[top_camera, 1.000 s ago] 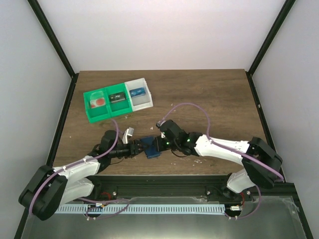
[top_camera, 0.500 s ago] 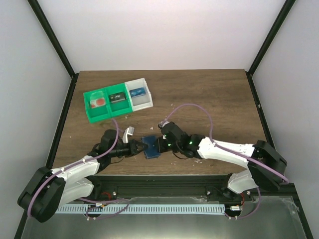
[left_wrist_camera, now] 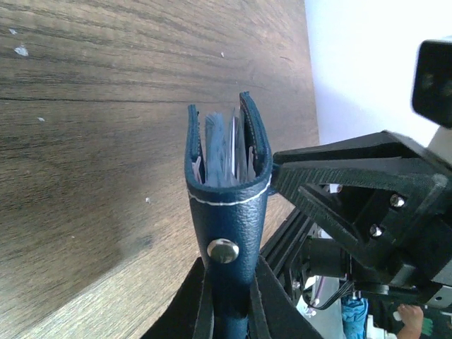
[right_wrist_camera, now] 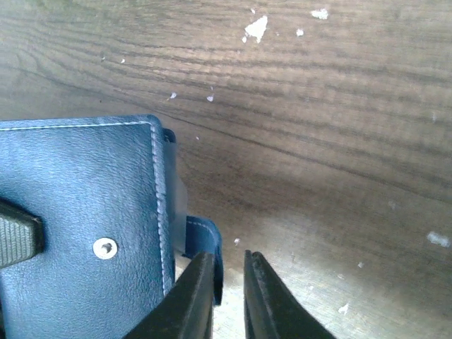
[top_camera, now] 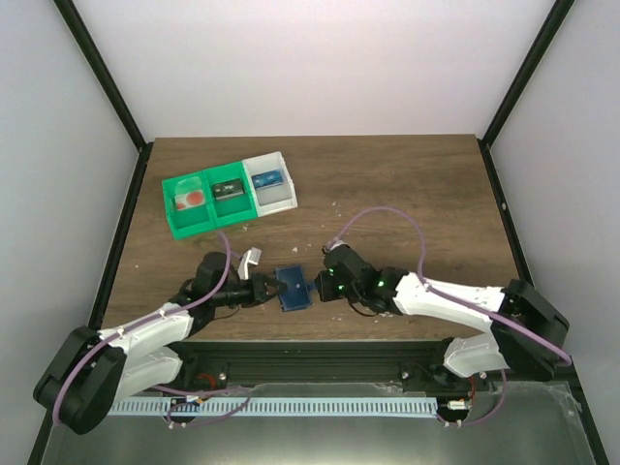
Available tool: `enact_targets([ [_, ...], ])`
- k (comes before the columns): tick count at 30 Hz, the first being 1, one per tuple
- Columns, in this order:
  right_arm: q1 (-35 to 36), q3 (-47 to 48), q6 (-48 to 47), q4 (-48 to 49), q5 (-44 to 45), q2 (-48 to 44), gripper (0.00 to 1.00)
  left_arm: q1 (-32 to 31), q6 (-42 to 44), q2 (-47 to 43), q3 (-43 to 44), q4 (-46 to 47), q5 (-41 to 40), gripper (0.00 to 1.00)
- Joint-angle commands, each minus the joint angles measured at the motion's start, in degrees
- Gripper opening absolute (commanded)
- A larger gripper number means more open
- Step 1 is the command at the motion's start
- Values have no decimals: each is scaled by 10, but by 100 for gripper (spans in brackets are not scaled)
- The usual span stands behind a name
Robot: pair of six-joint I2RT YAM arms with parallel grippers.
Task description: Take the credit cards out of the card holder
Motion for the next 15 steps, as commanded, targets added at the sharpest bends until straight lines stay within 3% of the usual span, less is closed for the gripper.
enact_targets([
  [1, -19, -41, 10, 49, -46, -29, 19, 1, 6, -16, 14, 7, 20, 0],
  [7, -52, -104, 43, 138, -152, -63, 36, 0, 2, -43, 9, -2, 42, 0],
  [15, -60, -119, 51, 186, -194, -47, 25, 1, -30, -64, 6, 29, 58, 0],
])
